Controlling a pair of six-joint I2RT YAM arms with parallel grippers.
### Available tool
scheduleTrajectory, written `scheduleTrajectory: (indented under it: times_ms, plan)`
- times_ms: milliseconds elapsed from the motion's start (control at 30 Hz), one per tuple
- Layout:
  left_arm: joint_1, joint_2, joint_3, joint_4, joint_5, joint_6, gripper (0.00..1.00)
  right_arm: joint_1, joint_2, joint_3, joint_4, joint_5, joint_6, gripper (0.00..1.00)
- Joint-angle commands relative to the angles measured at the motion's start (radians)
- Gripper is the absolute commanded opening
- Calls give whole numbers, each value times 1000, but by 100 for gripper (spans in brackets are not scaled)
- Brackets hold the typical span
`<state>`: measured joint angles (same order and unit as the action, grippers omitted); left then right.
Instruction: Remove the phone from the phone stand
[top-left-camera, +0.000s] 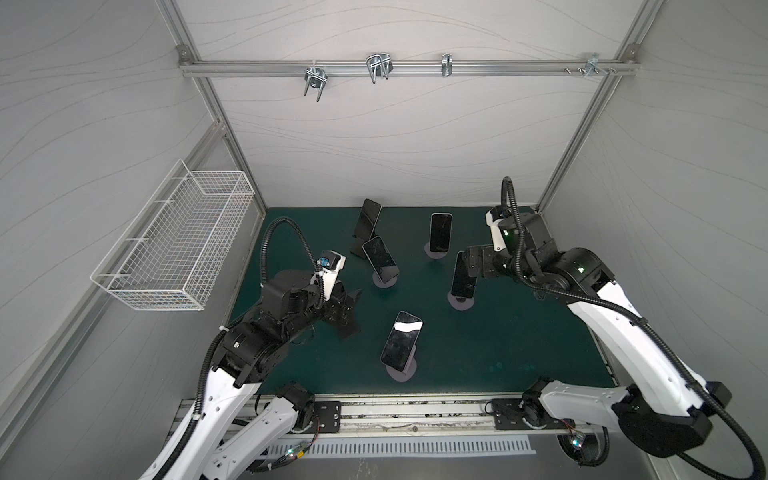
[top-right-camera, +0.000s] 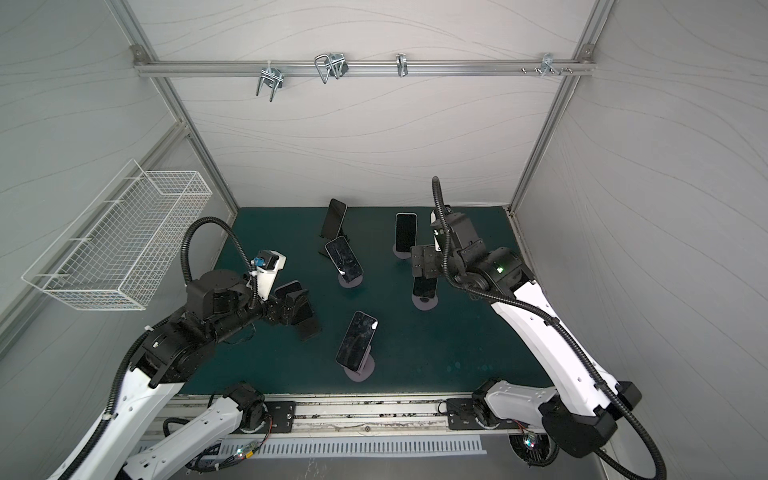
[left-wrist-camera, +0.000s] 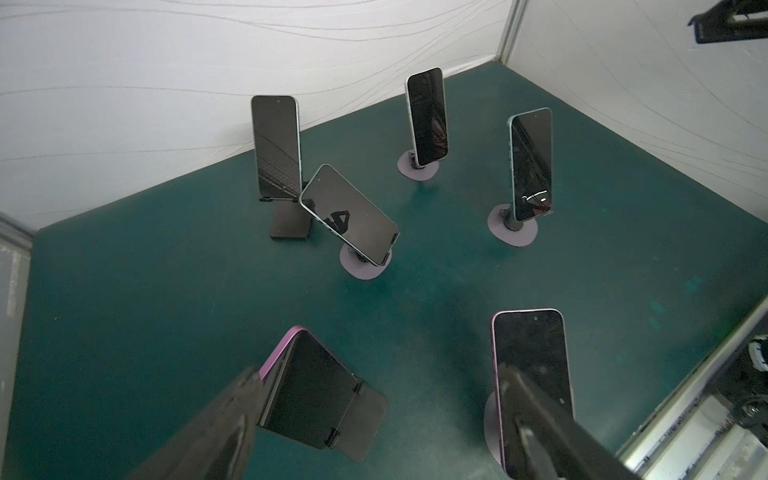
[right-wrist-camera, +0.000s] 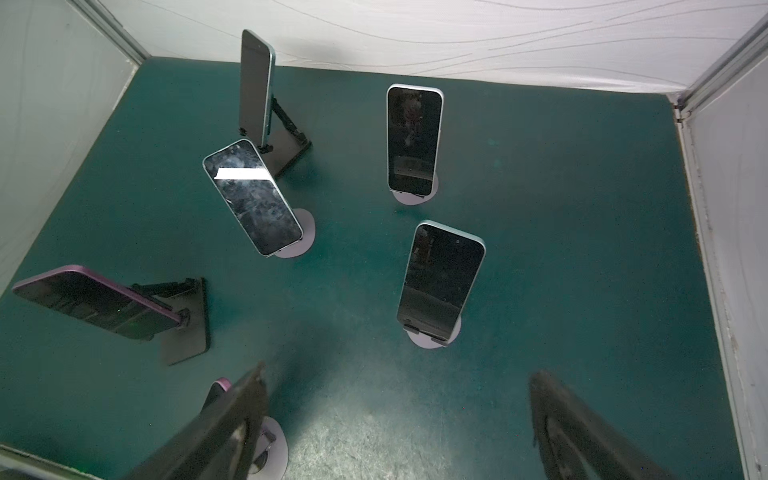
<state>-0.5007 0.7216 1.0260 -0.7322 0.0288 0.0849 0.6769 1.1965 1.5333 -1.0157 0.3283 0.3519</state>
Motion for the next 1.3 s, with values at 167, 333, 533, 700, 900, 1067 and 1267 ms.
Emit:
scheduleTrajectory:
  times_ms: [167,333,533,700,900,1067,1267]
  plan:
    - [-61,36,-94,212,48,71,99,39,-62,-91,-68,157,-2,99]
    - [-126,62,-160,302,-8,80,99,43,-143,-231,-10,176,8,99]
    - [-142,23,-266,389,113,169,99,48,-217,-305,-10,188,24,99]
    - [-143,21,-220,316,176,111,99,49,-211,-310,-24,141,-12,99]
    - [-143,17,-187,207,101,105,99,47,-179,-300,5,78,-117,99]
    - [-143,18,-150,190,70,85,99,47,-152,-290,14,81,-126,99]
    - [-142,41,-122,217,109,50,99,20,-103,-258,7,30,-121,99]
